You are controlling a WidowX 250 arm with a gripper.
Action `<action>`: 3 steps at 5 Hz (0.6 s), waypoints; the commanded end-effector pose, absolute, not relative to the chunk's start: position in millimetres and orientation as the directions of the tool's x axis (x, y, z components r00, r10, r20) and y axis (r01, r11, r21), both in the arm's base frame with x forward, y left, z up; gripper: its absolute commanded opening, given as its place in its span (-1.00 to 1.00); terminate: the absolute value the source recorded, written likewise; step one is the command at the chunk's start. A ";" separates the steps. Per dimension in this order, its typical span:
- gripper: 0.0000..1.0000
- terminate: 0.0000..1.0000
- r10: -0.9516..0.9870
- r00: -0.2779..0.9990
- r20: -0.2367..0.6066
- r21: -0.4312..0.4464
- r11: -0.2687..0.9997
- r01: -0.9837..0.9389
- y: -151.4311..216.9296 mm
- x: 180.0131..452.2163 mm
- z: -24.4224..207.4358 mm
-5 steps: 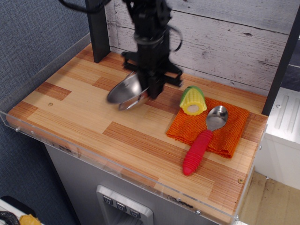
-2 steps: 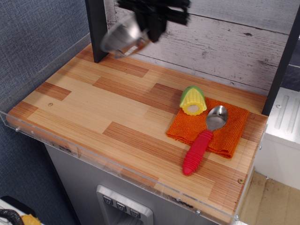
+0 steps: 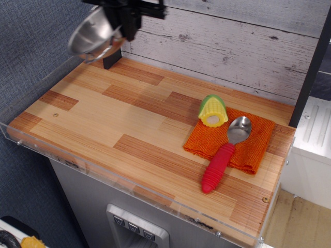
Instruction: Move the vessel to the left edge of the table
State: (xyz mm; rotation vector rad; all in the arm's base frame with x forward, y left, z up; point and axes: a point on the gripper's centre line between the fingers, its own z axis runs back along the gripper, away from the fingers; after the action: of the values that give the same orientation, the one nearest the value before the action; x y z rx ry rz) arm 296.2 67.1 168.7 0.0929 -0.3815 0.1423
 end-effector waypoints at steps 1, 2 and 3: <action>-1.00 -1.00 0.179 0.911 0.371 0.086 0.970 -0.226 92.1 275.4 158.4; -1.00 -1.00 0.178 0.929 0.325 0.118 0.967 -0.227 102.7 270.5 142.3; -1.00 -1.00 0.192 0.933 0.303 0.136 0.961 -0.242 112.5 264.0 133.8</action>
State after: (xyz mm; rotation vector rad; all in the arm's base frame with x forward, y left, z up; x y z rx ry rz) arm 268.6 112.4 127.6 0.1622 -0.2655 0.2170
